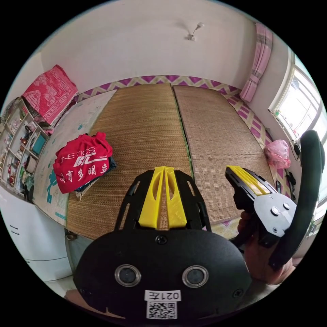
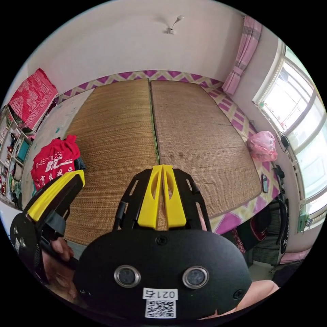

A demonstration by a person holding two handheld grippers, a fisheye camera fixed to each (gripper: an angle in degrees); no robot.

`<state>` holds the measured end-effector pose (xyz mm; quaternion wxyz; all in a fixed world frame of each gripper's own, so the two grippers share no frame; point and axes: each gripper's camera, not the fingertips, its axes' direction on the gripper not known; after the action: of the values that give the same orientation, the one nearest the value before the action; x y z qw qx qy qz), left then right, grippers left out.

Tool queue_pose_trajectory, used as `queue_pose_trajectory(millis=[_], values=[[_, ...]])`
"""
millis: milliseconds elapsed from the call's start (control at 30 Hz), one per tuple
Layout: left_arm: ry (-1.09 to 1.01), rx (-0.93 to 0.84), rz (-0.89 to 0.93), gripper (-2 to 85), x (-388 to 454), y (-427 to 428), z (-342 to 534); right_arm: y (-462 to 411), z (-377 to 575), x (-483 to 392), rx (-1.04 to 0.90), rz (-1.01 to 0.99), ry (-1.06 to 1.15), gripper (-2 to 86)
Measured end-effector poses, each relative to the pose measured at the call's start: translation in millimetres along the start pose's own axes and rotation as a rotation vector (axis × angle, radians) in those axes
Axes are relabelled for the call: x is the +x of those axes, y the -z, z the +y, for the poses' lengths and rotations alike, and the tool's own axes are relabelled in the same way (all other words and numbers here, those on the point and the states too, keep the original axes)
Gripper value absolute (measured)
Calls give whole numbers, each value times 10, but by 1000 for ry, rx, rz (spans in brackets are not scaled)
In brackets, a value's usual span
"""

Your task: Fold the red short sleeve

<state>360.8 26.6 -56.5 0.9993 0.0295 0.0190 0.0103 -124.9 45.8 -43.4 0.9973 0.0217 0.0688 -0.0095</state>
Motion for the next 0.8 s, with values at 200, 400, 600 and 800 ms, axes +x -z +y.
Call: queue_pose_trajectory(millis=[200, 400, 600, 800], values=[[-12, -11, 10, -9, 426, -324, 330, -263, -253, 247, -52, -50, 17, -10], [-20, 37, 41, -9, 637, -706, 801, -611, -510, 772, -17, -432, 136, -10], [-80, 190, 126, -9, 599, -1121, 1486, -892, -800, 1088, 89, -627, 303, -7], [-161, 258, 225, -10, 539, -1600, 2321, -1026, -1090, 1131, 182, -725, 568, -6]])
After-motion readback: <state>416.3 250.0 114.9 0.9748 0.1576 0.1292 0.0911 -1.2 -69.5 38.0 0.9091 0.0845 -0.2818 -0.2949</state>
